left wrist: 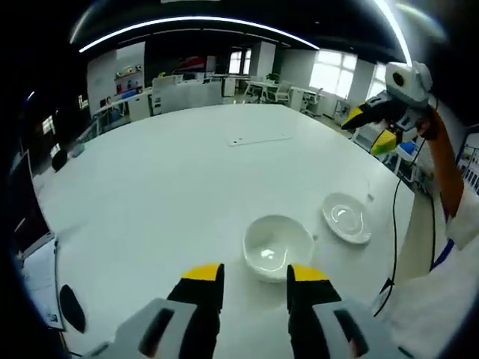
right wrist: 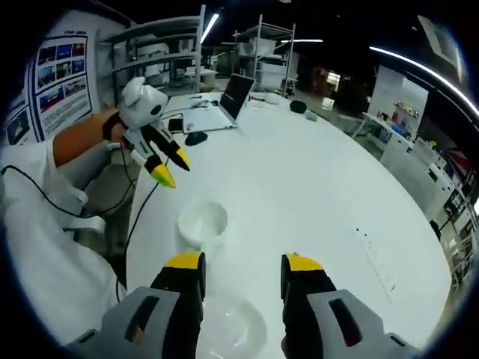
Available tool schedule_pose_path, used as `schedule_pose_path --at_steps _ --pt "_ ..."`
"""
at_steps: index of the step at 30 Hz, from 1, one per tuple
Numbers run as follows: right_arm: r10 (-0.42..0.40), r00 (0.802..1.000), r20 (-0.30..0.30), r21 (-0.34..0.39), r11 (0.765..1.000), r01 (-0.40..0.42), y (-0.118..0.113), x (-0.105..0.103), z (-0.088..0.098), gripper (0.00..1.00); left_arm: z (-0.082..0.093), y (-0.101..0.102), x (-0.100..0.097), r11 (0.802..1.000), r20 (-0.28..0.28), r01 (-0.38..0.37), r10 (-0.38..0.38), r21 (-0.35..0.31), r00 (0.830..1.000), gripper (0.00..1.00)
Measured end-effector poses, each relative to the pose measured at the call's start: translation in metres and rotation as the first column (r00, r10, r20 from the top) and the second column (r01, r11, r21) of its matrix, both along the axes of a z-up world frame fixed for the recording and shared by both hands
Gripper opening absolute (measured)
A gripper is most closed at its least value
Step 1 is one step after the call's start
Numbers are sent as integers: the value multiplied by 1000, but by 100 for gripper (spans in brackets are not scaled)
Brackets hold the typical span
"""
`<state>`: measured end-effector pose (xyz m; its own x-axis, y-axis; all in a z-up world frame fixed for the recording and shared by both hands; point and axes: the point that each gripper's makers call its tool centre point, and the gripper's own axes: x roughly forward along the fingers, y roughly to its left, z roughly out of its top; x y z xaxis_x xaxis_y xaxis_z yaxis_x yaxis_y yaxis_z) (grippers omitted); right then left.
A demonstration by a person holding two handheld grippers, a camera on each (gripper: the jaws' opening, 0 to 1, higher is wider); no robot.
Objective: Tidy tabletop coffee trays, cups and spoons，present forward
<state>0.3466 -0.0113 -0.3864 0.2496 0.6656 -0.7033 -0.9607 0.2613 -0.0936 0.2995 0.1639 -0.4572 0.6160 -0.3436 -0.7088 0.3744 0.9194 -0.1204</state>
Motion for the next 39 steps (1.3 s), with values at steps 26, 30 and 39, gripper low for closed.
schedule_pose_path --at_steps 26,30,39 --pt "-110 972 -206 -307 951 43 85 7 -100 39 -47 -36 -6 998 -213 -61 64 18 975 36" --pt "-147 965 -218 -341 938 66 87 9 -107 38 -49 -34 1 996 -259 -89 83 -12 962 37" --pt "-174 958 -230 -381 922 76 88 8 -125 34 -55 -30 4 992 -322 -110 124 60 939 35"
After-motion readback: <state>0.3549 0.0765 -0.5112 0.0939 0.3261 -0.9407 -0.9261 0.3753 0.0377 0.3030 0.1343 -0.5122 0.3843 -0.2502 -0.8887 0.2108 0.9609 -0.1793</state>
